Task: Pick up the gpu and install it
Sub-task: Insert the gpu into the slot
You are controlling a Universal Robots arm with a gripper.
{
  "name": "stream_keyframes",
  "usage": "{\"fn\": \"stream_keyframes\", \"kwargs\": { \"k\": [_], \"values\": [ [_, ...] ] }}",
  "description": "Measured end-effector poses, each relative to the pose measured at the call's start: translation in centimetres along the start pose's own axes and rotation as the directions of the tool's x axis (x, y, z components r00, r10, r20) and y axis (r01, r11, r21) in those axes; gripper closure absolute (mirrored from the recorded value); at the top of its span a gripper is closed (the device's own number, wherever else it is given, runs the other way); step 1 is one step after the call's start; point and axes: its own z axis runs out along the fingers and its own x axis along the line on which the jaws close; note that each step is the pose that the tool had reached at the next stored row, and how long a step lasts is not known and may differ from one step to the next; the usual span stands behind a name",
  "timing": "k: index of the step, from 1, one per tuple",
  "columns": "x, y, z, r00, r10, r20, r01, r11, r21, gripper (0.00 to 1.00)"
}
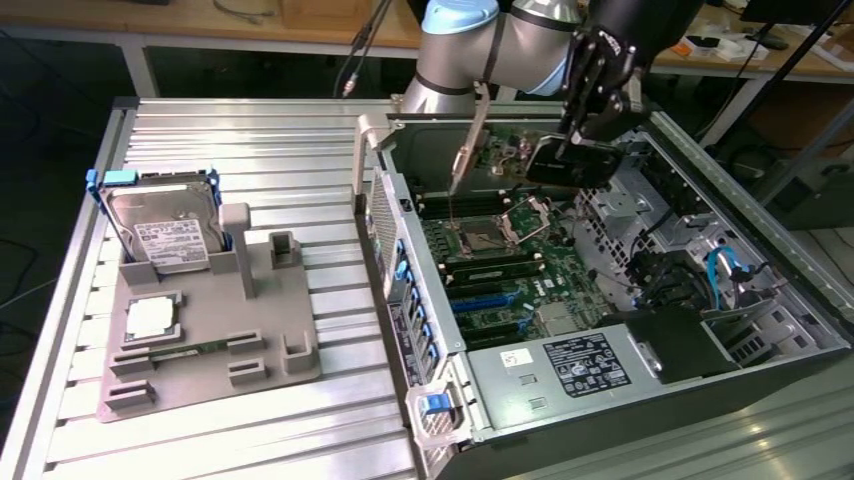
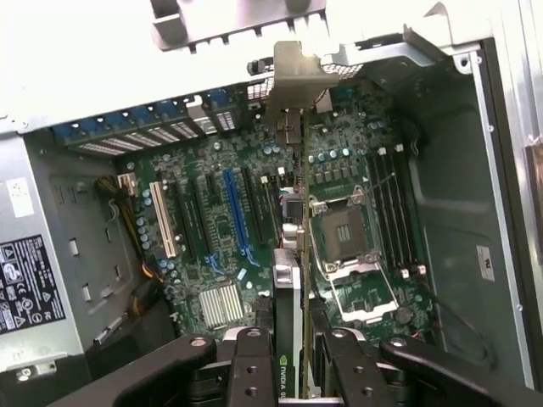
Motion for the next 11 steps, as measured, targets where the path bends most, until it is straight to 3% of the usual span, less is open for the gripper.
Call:
{"fn": "stream_keyframes", "kwargs": {
  "k": [5, 11],
  "values": [
    [0.01, 0.00, 0.41, 0.9959, -0.091, -0.0009, 0.091, 0.9959, -0.0030, 0.73],
    [0.02, -0.06, 0.95, 0.9803, -0.198, -0.0030, 0.198, 0.9803, -0.0065, 0.73]
  ]
}}
